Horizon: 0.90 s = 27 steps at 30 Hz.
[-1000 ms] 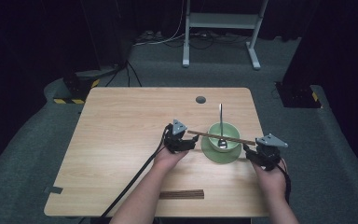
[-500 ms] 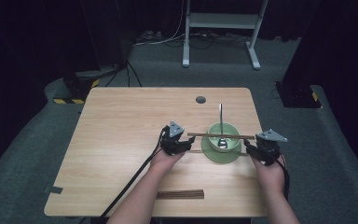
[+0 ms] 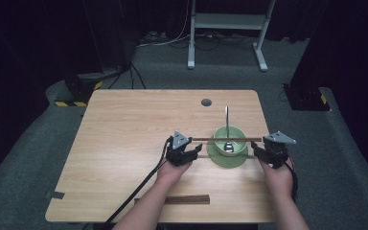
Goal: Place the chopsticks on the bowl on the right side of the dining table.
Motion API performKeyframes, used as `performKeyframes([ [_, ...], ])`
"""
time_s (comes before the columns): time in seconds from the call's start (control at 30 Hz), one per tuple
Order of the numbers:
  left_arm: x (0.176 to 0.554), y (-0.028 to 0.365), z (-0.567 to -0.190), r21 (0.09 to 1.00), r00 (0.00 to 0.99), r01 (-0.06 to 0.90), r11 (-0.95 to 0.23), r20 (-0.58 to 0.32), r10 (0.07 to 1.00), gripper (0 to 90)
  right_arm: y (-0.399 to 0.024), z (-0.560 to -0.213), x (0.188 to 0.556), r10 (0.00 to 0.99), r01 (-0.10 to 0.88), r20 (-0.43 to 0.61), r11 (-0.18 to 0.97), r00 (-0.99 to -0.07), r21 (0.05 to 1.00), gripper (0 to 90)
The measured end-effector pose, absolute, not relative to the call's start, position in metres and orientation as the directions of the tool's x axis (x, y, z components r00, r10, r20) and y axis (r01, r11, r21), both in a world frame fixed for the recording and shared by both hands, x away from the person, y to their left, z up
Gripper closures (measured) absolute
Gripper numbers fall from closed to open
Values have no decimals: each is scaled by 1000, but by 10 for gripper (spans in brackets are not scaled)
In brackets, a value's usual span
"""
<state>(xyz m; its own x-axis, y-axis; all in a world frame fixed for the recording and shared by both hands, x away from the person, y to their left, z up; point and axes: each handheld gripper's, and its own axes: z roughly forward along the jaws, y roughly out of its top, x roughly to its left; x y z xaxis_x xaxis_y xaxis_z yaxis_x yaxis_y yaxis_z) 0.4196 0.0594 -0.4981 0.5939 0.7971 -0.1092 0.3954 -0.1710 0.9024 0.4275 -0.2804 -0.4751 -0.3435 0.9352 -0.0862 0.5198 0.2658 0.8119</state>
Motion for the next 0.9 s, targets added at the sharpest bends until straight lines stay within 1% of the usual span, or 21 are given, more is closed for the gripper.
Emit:
performKeyframes([
  [0.2,420,71,-502,897,550,417,-149,-119,826,475,-280,-479,425,933,519,-93,273,-347,810,472],
  [0.3,419,74,-501,900,550,413,-141,-123,826,519,-281,-479,424,934,519,-92,271,-344,811,482],
  [0.5,418,73,-498,905,555,404,-134,-126,822,654,-283,-478,423,937,522,-91,267,-338,810,513],
  [0.7,417,71,-500,901,555,410,-144,-121,823,736,-285,-479,421,938,524,-90,266,-336,809,567],
  [0.9,417,67,-502,901,558,405,-155,-110,822,786,-286,-480,419,939,521,-93,263,-330,812,611],
])
